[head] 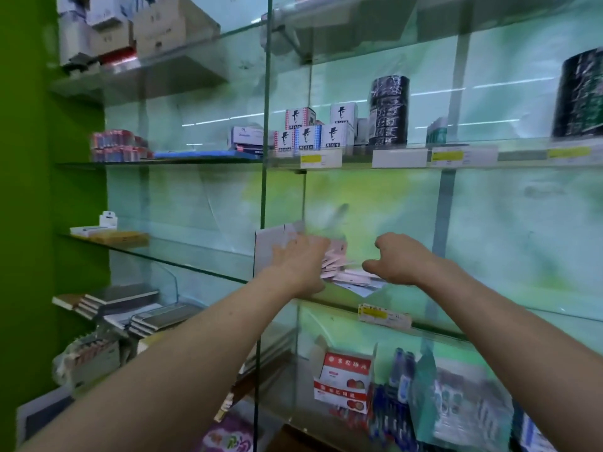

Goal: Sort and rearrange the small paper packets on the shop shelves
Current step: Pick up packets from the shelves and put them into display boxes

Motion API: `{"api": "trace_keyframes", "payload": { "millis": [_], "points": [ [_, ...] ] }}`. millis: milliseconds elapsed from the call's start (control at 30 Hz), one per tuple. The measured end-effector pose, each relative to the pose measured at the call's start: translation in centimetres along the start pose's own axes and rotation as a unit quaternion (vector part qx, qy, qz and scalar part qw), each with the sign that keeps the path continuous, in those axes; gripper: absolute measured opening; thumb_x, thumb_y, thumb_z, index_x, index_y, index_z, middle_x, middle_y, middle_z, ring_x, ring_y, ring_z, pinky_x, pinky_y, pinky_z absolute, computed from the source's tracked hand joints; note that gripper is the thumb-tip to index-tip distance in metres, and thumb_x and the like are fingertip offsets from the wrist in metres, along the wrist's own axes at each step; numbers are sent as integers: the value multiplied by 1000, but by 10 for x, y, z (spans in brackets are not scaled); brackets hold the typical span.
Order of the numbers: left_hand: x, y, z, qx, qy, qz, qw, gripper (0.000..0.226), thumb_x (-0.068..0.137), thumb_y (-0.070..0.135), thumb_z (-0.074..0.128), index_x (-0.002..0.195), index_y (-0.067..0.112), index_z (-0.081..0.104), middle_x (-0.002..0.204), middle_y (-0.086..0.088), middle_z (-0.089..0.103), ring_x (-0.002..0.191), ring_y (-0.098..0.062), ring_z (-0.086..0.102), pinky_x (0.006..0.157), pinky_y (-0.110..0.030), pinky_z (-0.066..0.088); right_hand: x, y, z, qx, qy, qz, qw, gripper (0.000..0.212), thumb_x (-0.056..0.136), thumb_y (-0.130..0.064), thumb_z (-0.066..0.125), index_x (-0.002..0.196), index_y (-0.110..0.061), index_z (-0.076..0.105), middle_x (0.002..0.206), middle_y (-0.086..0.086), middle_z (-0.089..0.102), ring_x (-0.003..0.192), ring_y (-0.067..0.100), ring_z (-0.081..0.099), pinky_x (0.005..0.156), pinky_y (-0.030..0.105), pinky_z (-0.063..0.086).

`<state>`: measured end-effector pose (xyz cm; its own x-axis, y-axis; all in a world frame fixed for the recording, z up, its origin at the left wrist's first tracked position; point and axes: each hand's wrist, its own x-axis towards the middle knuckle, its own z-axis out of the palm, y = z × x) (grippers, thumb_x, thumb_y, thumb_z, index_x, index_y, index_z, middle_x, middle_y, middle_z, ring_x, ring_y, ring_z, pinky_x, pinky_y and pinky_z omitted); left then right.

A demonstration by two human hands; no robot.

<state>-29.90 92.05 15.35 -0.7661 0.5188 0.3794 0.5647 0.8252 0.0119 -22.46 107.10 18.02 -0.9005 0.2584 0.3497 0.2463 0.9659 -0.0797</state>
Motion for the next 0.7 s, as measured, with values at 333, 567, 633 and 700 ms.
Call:
{"api": "trace_keyframes", "payload": {
  "millis": [333,567,633,700],
  "points": [
    [80,17,50,-1,-17,59,998,73,88,22,61,148,26,21,146,-11,33,132,-31,34,107,-49,26,68,48,43,16,-25,37,999,39,92,-25,53,126,-5,54,128,12,57,112,30,57,94,37,47],
    [121,27,76,-9,-18,88,996,73,87,29,62,148,28,21,142,-11,38,128,-32,39,103,-47,31,93,77,69,13,-44,45,998,42,92,-16,54,134,-12,52,136,8,52,118,27,54,92,30,43],
    [132,26,80,-19,-10,95,995,71,87,28,61,148,29,23,142,-10,38,128,-30,39,103,-45,31,100,83,76,5,-48,51,998,43,92,-14,54,135,-14,51,138,7,51,120,27,53,94,30,42],
    [140,25,85,-29,-4,104,994,66,88,27,59,146,29,28,141,-8,39,127,-30,40,103,-45,31,107,87,85,-1,-54,61,997,45,93,-14,54,137,-15,49,140,6,50,121,27,52,94,30,42]
  ]
}}
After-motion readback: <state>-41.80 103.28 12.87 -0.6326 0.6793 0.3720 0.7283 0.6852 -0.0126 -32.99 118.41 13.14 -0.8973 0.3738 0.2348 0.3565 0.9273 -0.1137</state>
